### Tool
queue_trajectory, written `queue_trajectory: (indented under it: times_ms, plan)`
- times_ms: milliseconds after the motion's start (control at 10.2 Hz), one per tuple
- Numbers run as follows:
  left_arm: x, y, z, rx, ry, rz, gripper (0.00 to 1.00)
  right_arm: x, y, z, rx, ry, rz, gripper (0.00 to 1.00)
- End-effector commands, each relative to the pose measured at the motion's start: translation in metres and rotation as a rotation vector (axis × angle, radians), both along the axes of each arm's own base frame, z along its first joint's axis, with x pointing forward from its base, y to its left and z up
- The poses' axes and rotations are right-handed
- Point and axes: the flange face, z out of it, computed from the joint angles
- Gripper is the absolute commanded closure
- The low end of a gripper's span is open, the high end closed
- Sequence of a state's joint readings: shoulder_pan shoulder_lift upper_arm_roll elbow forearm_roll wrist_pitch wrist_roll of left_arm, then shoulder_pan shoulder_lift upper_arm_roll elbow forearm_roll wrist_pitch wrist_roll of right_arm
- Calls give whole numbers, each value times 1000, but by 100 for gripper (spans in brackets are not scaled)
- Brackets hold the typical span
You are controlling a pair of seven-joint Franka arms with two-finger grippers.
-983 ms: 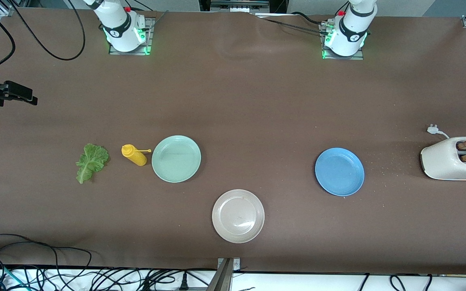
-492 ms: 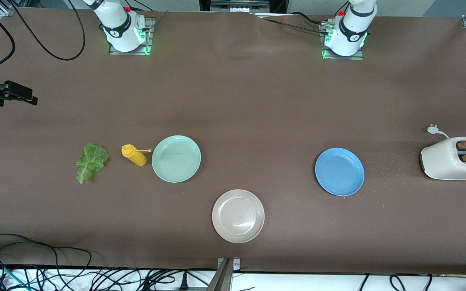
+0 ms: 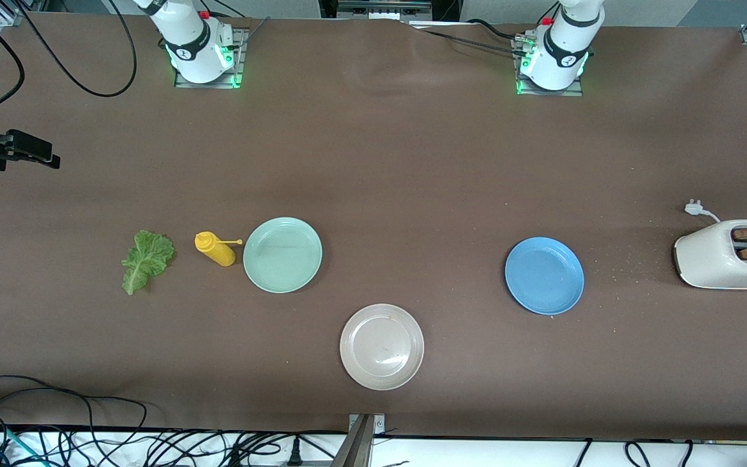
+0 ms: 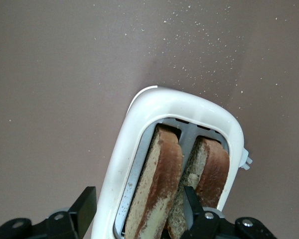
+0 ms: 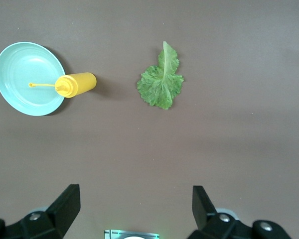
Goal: Make sandwich on beige plate with both arms
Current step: 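Close the left gripper on one toast slice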
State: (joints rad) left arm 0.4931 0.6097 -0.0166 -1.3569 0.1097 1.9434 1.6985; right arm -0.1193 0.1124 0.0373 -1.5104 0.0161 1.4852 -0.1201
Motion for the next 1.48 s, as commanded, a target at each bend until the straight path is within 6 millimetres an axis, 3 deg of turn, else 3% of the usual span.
queue_trajectory:
  times_ms: [0,197,393,1377]
  plan:
    - [5,7,-9,19,7,-17,61,0,-1,5,1,3,-3,0]
    - [5,7,-11,17,10,-17,76,0,-1,5,1,3,-4,0]
    - [5,7,-10,18,8,-16,98,0,-2,5,1,3,-6,0]
    - [17,-10,31,28,9,4,100,0,-1,5,1,3,-4,0]
